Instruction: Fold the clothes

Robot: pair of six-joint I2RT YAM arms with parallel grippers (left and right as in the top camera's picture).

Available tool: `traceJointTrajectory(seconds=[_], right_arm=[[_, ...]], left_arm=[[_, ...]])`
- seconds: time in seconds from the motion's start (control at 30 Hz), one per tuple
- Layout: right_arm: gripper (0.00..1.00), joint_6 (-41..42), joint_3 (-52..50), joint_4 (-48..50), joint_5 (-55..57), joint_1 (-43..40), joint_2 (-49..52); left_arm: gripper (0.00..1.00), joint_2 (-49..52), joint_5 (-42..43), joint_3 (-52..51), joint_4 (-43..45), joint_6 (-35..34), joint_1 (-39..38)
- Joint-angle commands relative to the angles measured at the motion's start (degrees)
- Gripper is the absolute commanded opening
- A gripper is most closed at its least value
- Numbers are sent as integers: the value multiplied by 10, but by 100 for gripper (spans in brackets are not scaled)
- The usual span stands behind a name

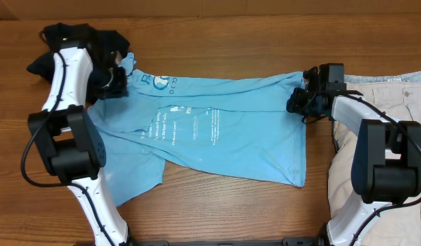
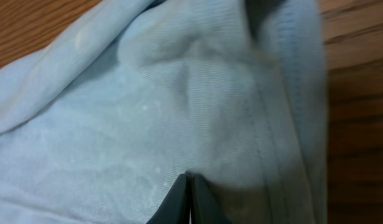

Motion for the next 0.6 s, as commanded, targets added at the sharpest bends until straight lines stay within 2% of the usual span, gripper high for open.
traceJointTrajectory(seconds=[0.0, 0.13, 0.33, 0.43, 0.57], right_arm=[[4, 8, -4, -1, 6, 1, 11], [4, 8, -4, -1, 6, 1, 12], [5, 8, -4, -5, 6, 1, 12], [5, 8, -4, -7, 6, 1, 12], [5, 8, -4, -9, 6, 1, 12]], left_arm=[[27, 2, 70, 2, 27, 27, -29], [24, 4, 70, -18, 73, 29, -66], [5, 27, 57, -27, 97, 55, -116], [4, 38, 62, -27, 107, 52, -130], [4, 45, 129, -27, 113, 56, -149]])
